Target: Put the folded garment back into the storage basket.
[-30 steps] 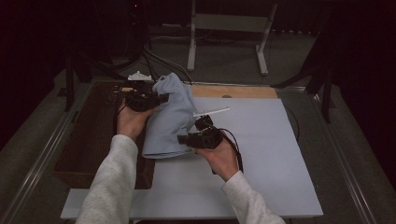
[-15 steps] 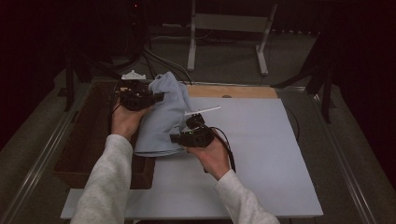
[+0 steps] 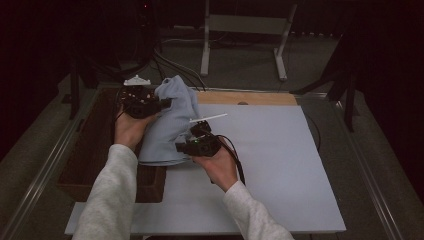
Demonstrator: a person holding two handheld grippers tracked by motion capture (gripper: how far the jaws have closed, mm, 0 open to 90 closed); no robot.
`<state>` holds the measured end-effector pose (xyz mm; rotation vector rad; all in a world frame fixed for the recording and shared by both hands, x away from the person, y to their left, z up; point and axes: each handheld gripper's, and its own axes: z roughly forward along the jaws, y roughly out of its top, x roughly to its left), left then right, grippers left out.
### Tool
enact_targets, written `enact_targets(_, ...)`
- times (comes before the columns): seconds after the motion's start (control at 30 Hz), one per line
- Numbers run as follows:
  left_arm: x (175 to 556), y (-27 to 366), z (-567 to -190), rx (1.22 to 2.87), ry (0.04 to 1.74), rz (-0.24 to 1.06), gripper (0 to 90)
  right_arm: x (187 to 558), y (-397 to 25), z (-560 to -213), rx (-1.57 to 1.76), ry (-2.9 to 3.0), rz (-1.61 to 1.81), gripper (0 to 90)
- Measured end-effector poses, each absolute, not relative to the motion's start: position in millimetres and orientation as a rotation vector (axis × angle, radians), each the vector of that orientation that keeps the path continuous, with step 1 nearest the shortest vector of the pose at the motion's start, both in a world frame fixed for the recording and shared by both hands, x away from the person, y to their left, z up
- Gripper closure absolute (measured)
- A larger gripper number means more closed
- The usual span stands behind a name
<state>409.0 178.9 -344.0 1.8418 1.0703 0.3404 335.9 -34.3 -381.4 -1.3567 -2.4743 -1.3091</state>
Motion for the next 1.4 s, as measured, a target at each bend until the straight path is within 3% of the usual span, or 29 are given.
enact_targets(1.4,411.1,219.1,-339.3,1.832,1.112,0.406,84.2,346.9,17.2,-379.4,-1.326,-2.506,-1.304,78.2)
